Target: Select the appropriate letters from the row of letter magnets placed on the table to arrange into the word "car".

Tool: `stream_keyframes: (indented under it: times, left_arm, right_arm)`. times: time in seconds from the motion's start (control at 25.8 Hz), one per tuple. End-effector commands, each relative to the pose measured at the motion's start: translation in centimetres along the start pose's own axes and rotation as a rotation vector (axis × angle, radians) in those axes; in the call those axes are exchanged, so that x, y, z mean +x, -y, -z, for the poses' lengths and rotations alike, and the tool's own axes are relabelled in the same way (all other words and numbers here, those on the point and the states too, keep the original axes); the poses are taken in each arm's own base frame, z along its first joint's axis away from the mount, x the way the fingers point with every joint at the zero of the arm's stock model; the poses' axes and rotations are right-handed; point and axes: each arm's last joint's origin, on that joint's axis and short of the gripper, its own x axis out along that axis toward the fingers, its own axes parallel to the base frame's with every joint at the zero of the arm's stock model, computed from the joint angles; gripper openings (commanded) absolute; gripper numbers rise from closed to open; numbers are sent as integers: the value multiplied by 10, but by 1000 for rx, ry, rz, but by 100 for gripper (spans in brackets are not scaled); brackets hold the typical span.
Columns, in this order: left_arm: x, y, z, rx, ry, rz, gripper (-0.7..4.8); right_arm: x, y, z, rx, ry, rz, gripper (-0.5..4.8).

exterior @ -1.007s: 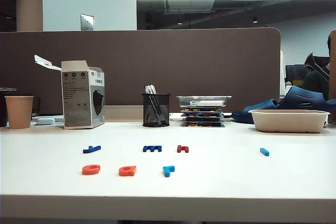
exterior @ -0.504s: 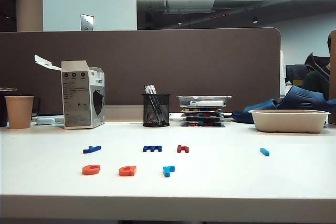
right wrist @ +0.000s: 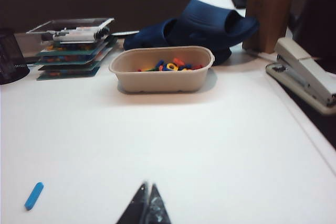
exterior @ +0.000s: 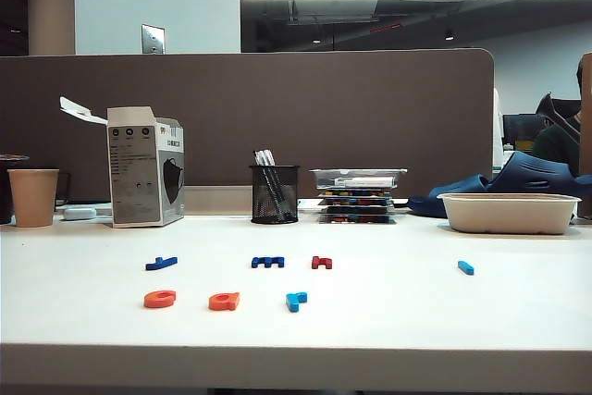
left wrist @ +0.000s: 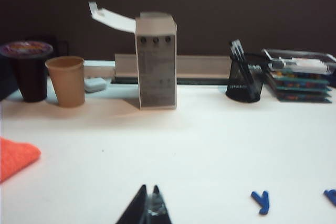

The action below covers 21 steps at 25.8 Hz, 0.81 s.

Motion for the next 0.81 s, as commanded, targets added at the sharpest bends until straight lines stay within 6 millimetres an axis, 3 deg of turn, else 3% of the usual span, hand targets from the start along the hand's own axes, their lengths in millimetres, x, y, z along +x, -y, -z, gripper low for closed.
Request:
stream_keyframes:
  times: [0.04, 0.81]
  left_arm:
    - [2, 0, 5, 11, 30, -1, -6]
    - [2, 0, 3, -14, 45, 7, -6]
  right_arm:
    - [0, 0, -1, -97, 41, 6, -2]
    - [0, 0, -1, -103, 41, 7, -1]
